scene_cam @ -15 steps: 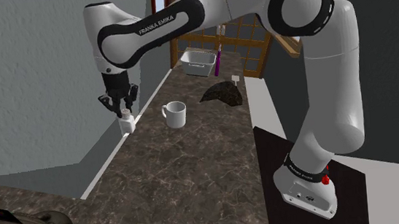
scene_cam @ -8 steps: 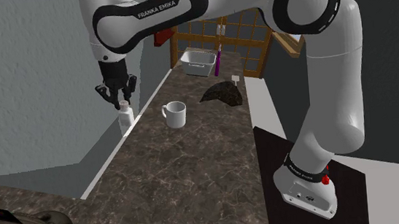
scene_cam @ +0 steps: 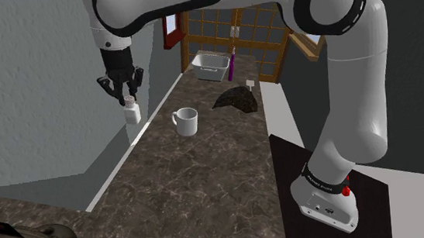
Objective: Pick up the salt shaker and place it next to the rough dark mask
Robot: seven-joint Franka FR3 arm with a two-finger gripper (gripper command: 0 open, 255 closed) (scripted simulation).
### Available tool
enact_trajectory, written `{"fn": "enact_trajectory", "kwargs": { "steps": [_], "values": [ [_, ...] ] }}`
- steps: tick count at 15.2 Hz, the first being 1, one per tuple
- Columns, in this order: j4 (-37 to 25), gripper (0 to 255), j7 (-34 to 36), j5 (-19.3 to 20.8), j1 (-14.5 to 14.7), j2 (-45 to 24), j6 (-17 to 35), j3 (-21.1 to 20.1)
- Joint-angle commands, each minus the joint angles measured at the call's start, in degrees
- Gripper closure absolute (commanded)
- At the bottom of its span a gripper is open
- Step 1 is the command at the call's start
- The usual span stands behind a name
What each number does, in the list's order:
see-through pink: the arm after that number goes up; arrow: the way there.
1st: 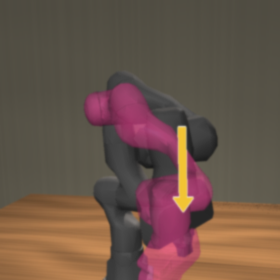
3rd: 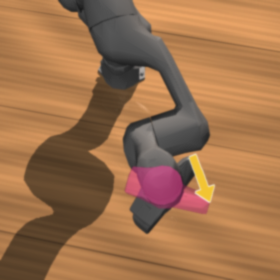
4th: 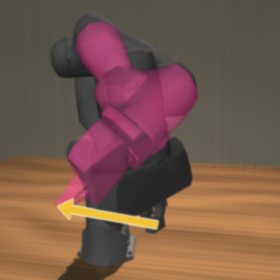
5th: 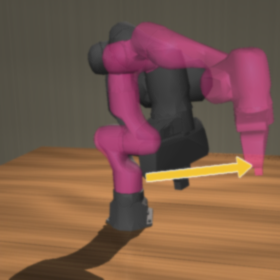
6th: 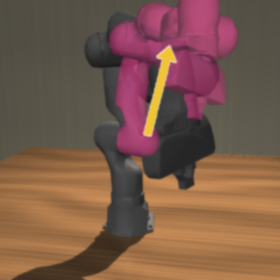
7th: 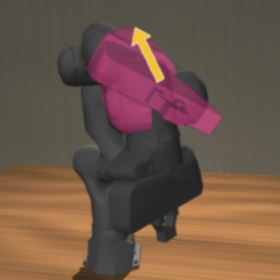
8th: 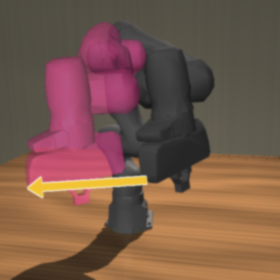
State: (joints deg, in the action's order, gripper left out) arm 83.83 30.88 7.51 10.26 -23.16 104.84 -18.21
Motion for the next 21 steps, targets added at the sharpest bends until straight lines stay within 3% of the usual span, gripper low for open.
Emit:
{"fn": "enact_trajectory", "kwargs": {
  "steps": [1, 12, 21],
  "values": [
    [-1.5, 255, -0.1, 0.0, 0.1, 0.0, -1.5, 0.0],
    [5.3, 255, -12.5, -2.4, -9.2, 5.3, 0.6, 3.3],
    [5.0, 255, -23.6, -3.4, -16.5, 5.2, 0.7, 7.0]
  ]
}}
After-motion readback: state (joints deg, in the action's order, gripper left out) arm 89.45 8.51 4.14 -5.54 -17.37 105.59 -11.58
